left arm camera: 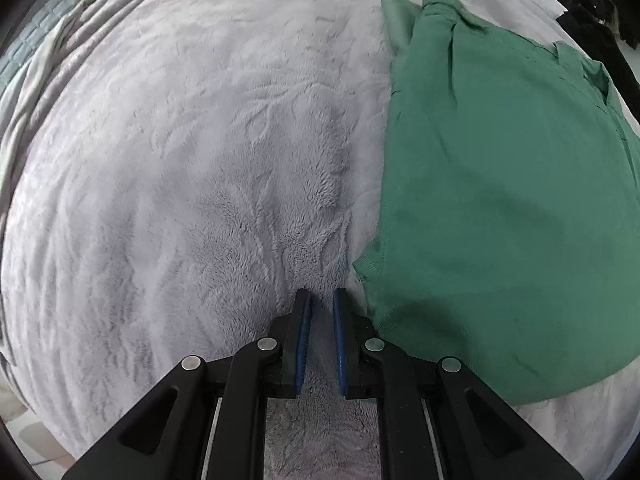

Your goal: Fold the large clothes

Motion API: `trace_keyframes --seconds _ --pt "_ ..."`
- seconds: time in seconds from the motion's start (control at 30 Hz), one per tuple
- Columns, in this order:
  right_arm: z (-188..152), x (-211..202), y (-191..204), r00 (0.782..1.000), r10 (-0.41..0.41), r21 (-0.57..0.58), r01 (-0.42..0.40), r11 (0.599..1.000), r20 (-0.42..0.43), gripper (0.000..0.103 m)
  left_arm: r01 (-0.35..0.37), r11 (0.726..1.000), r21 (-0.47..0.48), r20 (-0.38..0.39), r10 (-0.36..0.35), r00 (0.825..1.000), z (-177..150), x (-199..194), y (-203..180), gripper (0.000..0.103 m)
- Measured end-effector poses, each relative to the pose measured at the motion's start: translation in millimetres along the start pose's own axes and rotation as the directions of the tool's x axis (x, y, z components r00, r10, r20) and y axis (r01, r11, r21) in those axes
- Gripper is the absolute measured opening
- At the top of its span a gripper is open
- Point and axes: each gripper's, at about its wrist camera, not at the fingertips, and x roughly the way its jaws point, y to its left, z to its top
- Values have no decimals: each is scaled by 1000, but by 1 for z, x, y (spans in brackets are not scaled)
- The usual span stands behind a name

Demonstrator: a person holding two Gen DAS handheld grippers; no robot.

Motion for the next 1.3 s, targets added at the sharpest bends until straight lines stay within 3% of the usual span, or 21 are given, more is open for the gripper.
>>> trace_keyframes --seconds 0.17,0.27,0.37,0.4,0.43,0.47,0.5,0.53,0.77,0.87,0.97,1.23,1.3 --pt "-9 -23 -7 999 -24 28 25 999 -35 2 1 1000 -31 -8 -1 1000 -2 -20 23 13" --pt "-24 -31 11 998 -47 1 47 999 -47 4 9 999 -40 3 -9 1000 -8 -37 32 13" --pt "-44 -42 29 998 -1 -28 -1 1000 -70 5 25 999 -49 5 -25 1000 -14 -50 38 13" --pt "-49 -44 35 997 16 -34 -19 999 -80 11 26 998 -51 3 -26 1000 -17 -53 40 13" --pt "-57 -45 45 995 37 -40 -41 998 -93 19 21 998 -51 0 -21 1000 -24 -56 41 22" --pt "-62 -46 52 994 51 -45 -56 997 -102 44 18 999 -51 -4 -18 1000 -27 -58 42 42" --pt "-70 -46 61 992 68 -52 -74 996 -108 61 12 998 -60 -3 -12 1000 -27 -59 45 94" --pt "-77 -46 72 989 88 -63 -95 993 -117 62 -3 998 -68 12 4 1000 -28 -64 47 102" --pt "-119 -34 118 966 129 -89 -152 984 -224 62 -7 998 -63 2 7 1000 -58 -86 46 102" --pt "-138 -32 140 960 118 -113 -151 982 -254 71 5 998 -62 -21 -6 1000 -74 -92 41 102" --pt "-147 -30 158 958 114 -141 -156 978 -265 79 8 999 -51 -39 -10 999 -88 -98 36 102" --pt "-168 -39 192 957 107 -190 -162 968 -268 83 39 998 -39 -64 -41 997 -101 -103 34 102" --pt "-170 -41 196 959 108 -193 -162 968 -263 92 44 998 -40 -67 -46 997 -101 -102 35 102"
